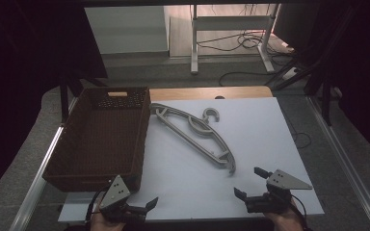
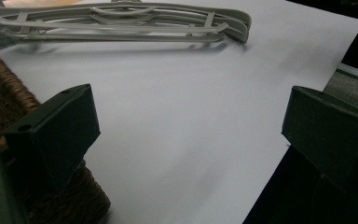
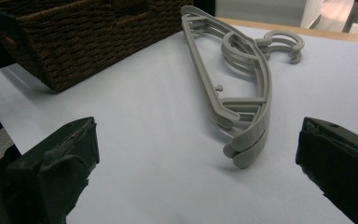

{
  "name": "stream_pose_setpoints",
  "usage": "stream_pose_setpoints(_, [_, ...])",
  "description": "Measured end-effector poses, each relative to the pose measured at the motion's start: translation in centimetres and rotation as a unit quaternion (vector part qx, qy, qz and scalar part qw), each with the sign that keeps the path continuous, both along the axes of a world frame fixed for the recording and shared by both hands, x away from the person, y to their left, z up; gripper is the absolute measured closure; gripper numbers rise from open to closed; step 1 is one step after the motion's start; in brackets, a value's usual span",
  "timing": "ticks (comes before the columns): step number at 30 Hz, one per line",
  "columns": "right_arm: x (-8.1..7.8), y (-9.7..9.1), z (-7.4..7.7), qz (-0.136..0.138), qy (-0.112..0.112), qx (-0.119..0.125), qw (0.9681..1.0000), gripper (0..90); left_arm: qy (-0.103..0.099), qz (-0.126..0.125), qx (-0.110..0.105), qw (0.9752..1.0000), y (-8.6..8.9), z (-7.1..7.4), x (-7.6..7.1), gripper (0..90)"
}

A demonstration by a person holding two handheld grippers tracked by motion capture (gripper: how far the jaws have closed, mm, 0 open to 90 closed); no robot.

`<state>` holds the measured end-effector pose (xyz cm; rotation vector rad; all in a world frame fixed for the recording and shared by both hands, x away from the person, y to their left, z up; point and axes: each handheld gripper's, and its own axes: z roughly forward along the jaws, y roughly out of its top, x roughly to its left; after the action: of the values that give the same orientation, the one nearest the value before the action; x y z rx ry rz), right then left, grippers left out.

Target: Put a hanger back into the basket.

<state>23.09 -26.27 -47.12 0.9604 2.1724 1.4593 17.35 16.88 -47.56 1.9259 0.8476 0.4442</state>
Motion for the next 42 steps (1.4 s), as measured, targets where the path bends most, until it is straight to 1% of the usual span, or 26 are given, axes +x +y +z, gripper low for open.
stream_pose_setpoints(3, [0.1,-0.1,0.0,-0.005,0.008,-0.005,0.9999,0.0,0.000,-0.003,0.002,1.0000,-0.2,0.0,-0.2,3.9])
stream_pose_setpoints(6, [0.2,0.0,0.0,-0.004,0.015,-0.007,0.9999,0.0,-0.008,-0.001,0.004,1.0000,-0.3,0.1,-0.4,3.9])
stream_pose_setpoints(7, [0.2,0.0,0.0,-0.004,0.015,-0.007,0.9999,0.0,-0.008,-0.001,0.004,1.0000,-0.3,0.1,-0.4,3.6])
stream_pose_setpoints(8, [0.2,0.1,-0.1,0.002,0.024,-0.003,0.9997,0.0,-0.010,0.000,0.004,0.9999,-0.3,0.1,-0.5,3.6])
stream_pose_setpoints(11, [0.2,0.3,-0.1,0.006,0.031,0.004,0.9995,0.0,-0.009,0.002,0.004,0.9999,-0.2,0.1,-0.4,3.6])
stream_pose_setpoints(16, [0.3,0.3,-0.1,0.001,0.046,0.008,0.9989,0.0,-0.012,0.003,0.004,0.9999,-0.2,0.1,-0.5,3.6])
stream_pose_setpoints(19, [0.3,0.2,0.0,-0.003,0.049,0.013,0.9987,0.0,-0.013,0.001,0.005,0.9999,-0.3,0.1,-0.5,3.6])
stream_pose_setpoints(21, [0.3,0.2,0.1,-0.005,0.052,0.015,0.9985,1.4,-0.016,0.001,0.007,0.9999,-0.3,0.1,-0.5,3.5])
stream_pose_setpoints(24, [0.5,0.3,0.0,0.002,0.068,0.019,0.9975,5.1,-0.020,-0.001,0.008,0.9998,-0.4,0.1,-0.6,3.6])
stream_pose_setpoints(25, [0.5,0.4,0.0,0.007,0.071,0.018,0.9973,6.3,-0.021,-0.002,0.009,0.9997,-0.4,0.1,-0.6,3.5])
stream_pose_setpoints(28, [0.4,1.0,0.2,0.017,0.062,-0.006,0.9979,9.6,-0.023,-0.002,0.012,0.9997,-0.5,0.1,-0.6,3.5])
stream_pose_setpoints(31, [0.4,1.4,0.2,0.023,0.061,-0.021,0.9976,11.6,-0.025,-0.002,0.012,0.9996,-0.5,0.1,-0.7,3.5])
stream_pose_setpoints(33, [0.5,1.5,0.2,0.020,0.064,-0.023,0.9975,12.7,-0.026,-0.002,0.012,0.9996,-0.5,0.1,-0.7,3.6])
stream_pose_setpoints(35, [0.8,1.5,0.3,0.016,0.067,-0.017,0.9975,13.5,-0.027,-0.003,0.012,0.9996,-0.5,0.1,-0.7,3.5])
stream_pose_setpoints(37, [1.1,1.4,0.4,0.010,0.067,-0.018,0.9975,13.5,-0.029,-0.004,0.012,0.9995,-0.5,0.2,-0.7,3.5])
stream_pose_setpoints(38, [1.2,1.4,0.4,0.008,0.069,-0.019,0.9974,13.4,-0.030,-0.005,0.013,0.9995,-0.5,0.2,-0.7,3.5])
stream_pose_setpoints(40, [1.8,1.3,0.5,0.005,0.080,-0.023,0.9965,13.4,-0.031,-0.004,0.015,0.9994,-0.6,0.1,-0.7,3.5])
stream_pose_setpoints(42, [2.2,1.4,0.6,0.010,0.093,-0.032,0.9950,13.2,-0.031,-0.005,0.016,0.9994,-0.6,0.1,-0.7,3.5])
